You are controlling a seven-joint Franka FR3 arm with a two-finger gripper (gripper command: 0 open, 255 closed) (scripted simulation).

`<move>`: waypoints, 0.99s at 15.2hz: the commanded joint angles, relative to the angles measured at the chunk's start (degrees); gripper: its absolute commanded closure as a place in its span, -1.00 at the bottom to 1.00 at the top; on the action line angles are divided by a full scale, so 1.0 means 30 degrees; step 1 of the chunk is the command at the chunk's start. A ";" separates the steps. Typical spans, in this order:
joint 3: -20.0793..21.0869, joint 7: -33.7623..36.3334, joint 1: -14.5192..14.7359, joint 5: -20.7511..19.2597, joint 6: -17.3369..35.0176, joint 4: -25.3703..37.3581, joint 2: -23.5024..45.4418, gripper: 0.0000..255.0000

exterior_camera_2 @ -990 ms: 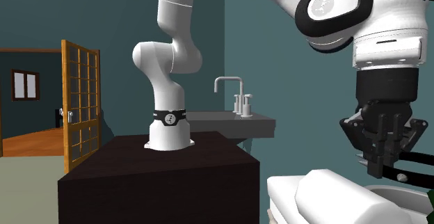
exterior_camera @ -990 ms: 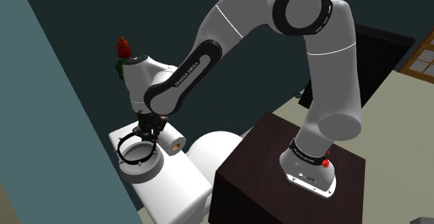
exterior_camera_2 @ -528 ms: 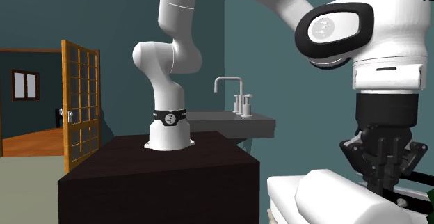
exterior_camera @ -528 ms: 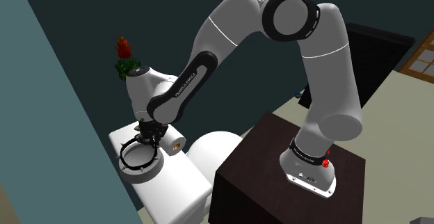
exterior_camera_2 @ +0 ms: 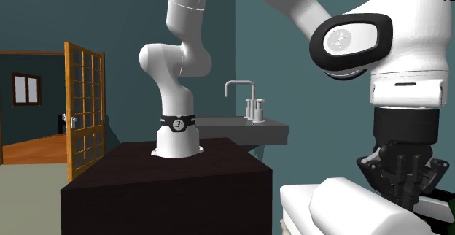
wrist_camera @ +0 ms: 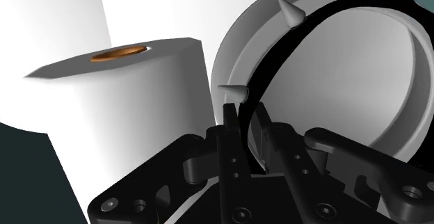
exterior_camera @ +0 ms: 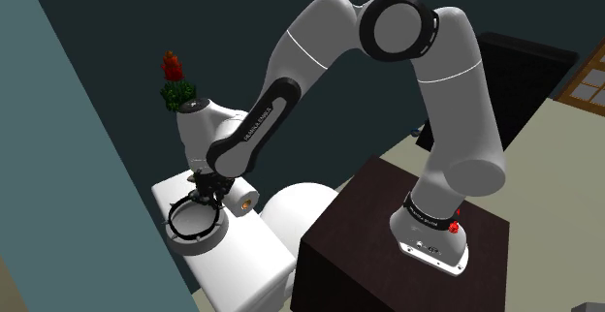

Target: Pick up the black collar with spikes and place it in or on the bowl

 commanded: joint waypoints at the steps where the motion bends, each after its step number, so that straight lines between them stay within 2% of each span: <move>1: -0.0010 0.0001 0.0005 -0.0006 0.0020 0.0002 0.0059 1.00; 2: -0.0010 0.0001 0.0005 -0.0006 0.0019 0.0003 0.0059 1.00; 3: -0.0006 0.0013 0.0013 -0.0005 0.0021 -0.0011 0.0048 -1.00; 8: -0.0009 0.0001 0.0005 -0.0006 0.0019 0.0002 0.0059 -1.00; 12: 0.0670 -0.0523 -0.0533 0.0805 -0.1647 -0.0125 -0.1777 -1.00; 15: 0.0665 -0.0525 -0.0528 0.0808 -0.1646 -0.0126 -0.1778 -1.00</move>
